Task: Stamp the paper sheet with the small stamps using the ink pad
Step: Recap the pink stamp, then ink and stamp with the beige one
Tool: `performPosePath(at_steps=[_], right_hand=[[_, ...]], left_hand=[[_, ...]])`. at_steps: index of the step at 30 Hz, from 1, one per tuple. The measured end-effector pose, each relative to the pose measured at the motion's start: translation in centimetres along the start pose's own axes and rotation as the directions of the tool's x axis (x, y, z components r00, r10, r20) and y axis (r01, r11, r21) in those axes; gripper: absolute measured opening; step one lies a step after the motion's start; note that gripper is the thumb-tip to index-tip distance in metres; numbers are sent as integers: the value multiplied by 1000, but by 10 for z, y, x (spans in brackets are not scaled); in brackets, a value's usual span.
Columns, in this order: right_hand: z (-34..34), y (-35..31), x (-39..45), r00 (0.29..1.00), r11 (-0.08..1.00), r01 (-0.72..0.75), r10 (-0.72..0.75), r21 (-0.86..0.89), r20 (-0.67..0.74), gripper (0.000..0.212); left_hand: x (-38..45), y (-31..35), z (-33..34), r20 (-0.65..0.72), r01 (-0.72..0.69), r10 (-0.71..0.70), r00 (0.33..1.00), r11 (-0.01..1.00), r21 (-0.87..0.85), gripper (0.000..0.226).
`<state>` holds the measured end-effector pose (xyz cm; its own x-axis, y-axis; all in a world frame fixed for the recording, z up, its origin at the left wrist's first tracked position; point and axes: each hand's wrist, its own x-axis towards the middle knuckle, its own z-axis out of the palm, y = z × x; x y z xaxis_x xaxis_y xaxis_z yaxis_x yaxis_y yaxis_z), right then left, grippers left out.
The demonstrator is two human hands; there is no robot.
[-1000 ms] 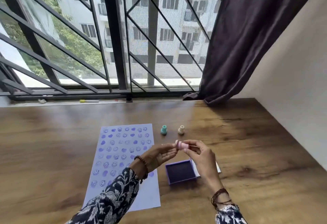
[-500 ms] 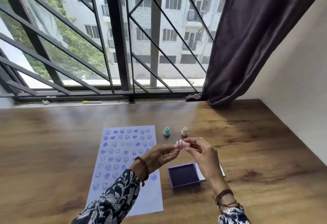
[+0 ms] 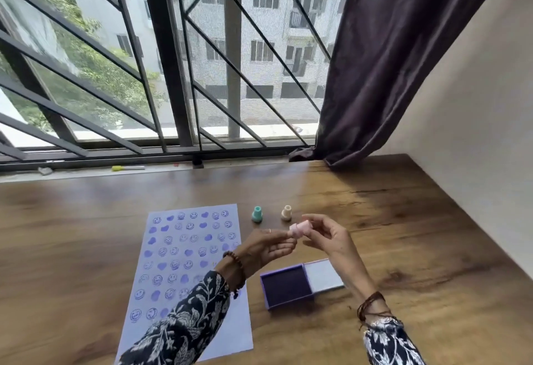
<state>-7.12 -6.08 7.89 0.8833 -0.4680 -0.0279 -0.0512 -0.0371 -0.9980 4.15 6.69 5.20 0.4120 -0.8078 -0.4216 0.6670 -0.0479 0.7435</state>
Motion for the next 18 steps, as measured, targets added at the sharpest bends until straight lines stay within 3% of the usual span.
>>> performPosePath(at_steps=[3,6,9,13,18], right_hand=[[-7,17,5,998,998,-44,47,43,-50,15],[-13,33,15,987,996,-86,84,-5,-136,16],[-18,48,32,965,980,-99,52,-173,-259,13],[-26,60,62,933,858,-134,-60,-497,-356,17],[-35,71,90,927,804,-127,-112,-581,-357,14]], left_hand=[[14,-9,10,-4,12,-12,1000,999,-42,16],[34,-18,19,-100,-9,9,995,1000,-8,12],[55,-22,27,-217,-41,90,972,974,221,12],[78,-22,21,-366,-50,255,895,873,486,22],[90,-21,0,-459,23,387,799,744,668,11]])
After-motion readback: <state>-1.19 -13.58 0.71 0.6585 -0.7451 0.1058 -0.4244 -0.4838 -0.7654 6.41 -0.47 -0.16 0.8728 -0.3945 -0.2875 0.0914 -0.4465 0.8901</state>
